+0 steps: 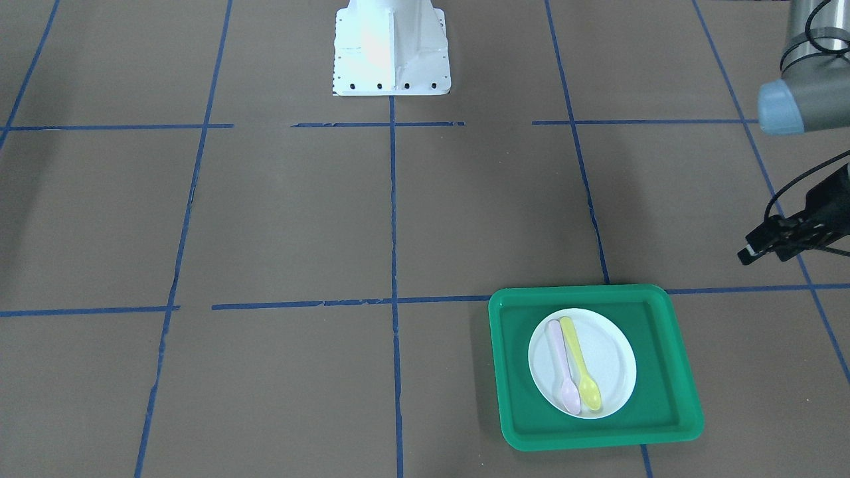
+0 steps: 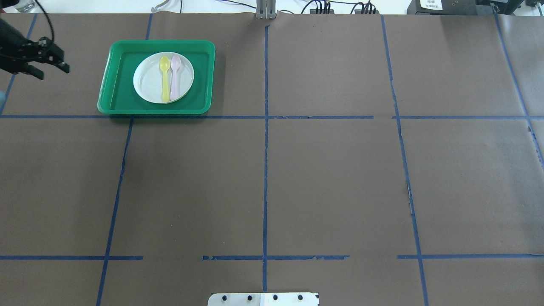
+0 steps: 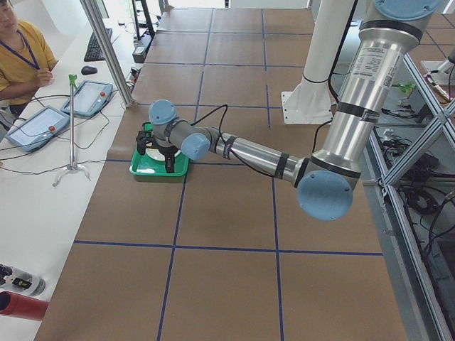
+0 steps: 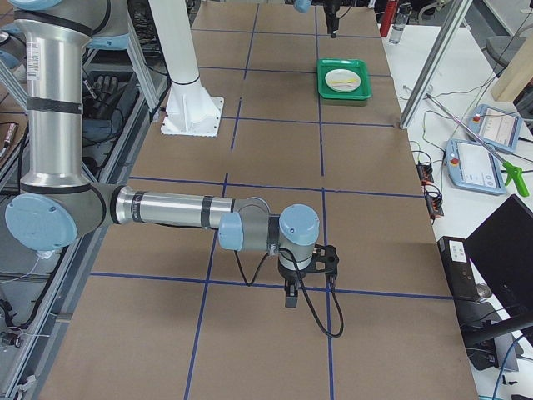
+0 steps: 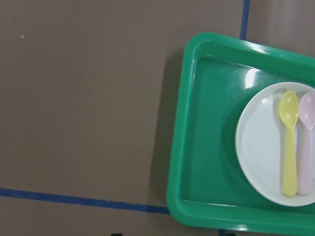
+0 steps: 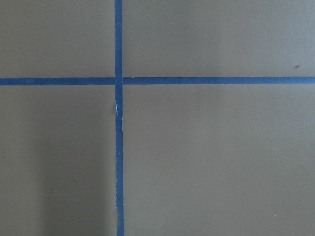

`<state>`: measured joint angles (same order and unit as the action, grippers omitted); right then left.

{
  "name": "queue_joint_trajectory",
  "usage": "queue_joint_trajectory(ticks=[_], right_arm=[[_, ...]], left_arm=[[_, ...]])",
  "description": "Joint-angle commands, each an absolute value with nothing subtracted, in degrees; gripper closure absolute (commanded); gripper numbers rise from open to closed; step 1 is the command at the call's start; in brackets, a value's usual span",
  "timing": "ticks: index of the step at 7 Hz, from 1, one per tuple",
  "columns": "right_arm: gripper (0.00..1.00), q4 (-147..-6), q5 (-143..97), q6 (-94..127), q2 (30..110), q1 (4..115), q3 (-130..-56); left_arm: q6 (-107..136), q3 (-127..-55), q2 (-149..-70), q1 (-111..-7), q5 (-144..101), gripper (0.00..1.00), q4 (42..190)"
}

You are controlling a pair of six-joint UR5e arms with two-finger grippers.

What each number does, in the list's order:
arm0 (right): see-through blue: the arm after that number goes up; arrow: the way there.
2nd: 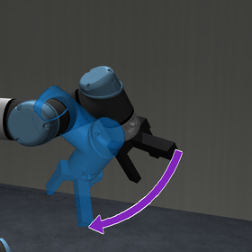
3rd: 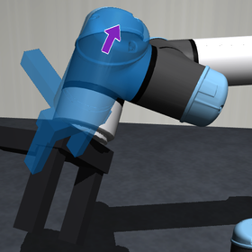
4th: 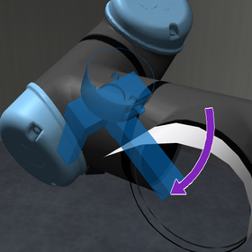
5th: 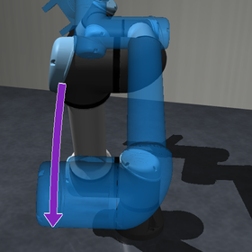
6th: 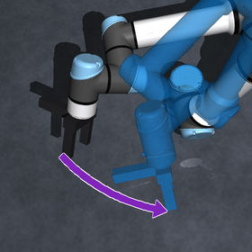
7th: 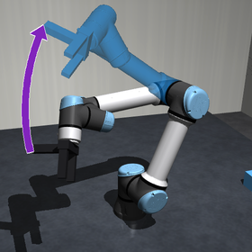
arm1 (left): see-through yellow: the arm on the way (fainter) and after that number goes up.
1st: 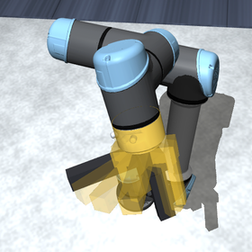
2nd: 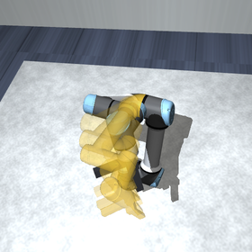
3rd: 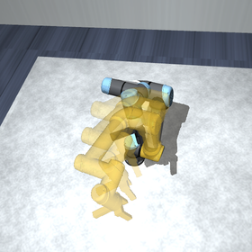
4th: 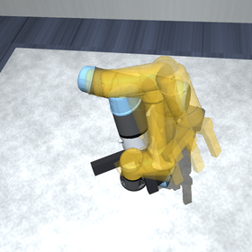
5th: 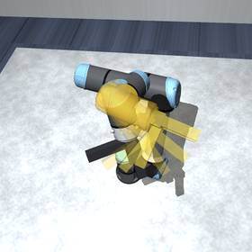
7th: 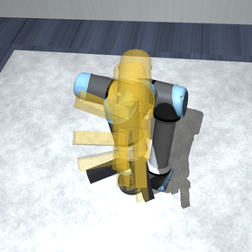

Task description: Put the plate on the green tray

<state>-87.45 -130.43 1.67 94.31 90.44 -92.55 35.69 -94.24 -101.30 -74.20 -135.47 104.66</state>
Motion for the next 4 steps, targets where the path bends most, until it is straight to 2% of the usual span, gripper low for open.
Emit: queue_joint_trajectory(ticks=[1, 2, 3, 4], right_arm=[[0.00, -87.5, -130.4, 1.7, 94.3, 90.4, -92.5], [0.00, -87.5, -130.5, 1.7, 94.3, 90.4, -92.5], [0.00, -87.5, -130.4, 1.6, 94.3, 90.4, -92.5], [0.00, -87.5, -130.4, 1.7, 94.3, 90.4, -92.5]], left_arm=[[14.5, -98.9, -88.7, -84.4, -135.7, 0.20, 103.4], [4.7, -98.3, -85.0, -89.1, -135.7, 0.20, 101.4], [-0.2, -98.2, -85.7, -92.1, -135.7, 0.19, 90.5], [-1.7, -99.6, -85.6, -92.4, -135.7, 0.00, 84.5]])
